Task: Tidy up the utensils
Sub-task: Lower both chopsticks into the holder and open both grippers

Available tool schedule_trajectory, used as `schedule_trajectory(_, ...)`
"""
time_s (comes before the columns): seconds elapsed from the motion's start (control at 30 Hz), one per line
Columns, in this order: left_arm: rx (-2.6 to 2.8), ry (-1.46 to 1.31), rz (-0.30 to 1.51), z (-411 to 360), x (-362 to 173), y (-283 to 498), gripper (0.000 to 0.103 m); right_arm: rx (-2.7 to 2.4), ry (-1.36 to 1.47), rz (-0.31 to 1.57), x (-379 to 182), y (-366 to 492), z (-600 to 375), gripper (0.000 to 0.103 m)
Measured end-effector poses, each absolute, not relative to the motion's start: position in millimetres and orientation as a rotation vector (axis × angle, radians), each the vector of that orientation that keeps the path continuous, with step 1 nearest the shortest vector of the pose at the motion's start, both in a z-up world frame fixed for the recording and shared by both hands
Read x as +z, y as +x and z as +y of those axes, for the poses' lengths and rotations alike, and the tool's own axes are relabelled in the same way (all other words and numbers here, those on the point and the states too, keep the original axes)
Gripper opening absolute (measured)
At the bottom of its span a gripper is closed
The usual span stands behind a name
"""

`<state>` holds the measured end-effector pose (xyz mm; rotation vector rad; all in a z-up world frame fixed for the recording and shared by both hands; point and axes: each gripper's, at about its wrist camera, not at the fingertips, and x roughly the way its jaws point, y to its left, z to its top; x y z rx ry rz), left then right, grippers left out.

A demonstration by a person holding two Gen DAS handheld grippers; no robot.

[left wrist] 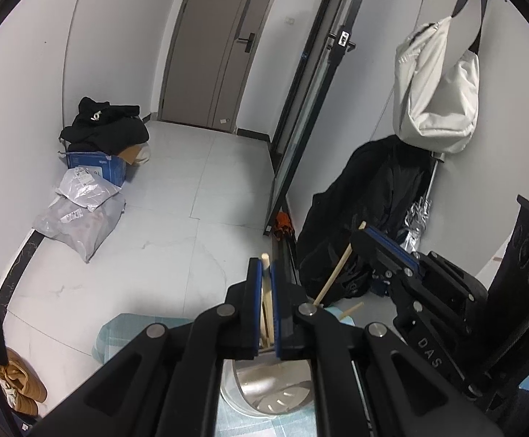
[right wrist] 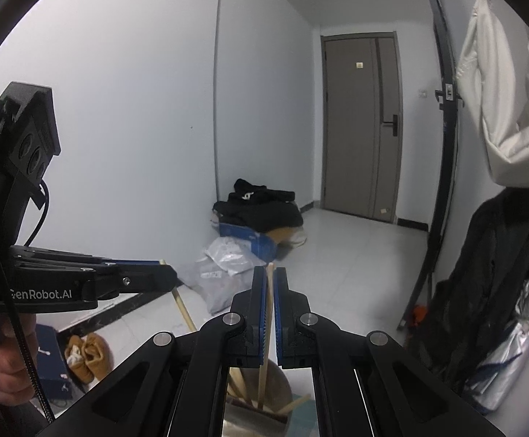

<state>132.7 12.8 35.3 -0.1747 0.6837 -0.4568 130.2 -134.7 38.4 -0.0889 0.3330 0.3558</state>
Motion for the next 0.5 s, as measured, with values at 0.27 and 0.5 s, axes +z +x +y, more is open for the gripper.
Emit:
schedule_trajectory(0.27, -0.479, -0.141, 0.685, 12, 36, 127, 0.002, 0.371, -0.125, 0.339, 39, 119, -136, 0.003)
schedule_trajectory(0.5, -0.474, -0.13, 0.779, 11, 22, 134, 0.002, 0.368, -0.199, 0.389, 29, 121, -126, 0.003)
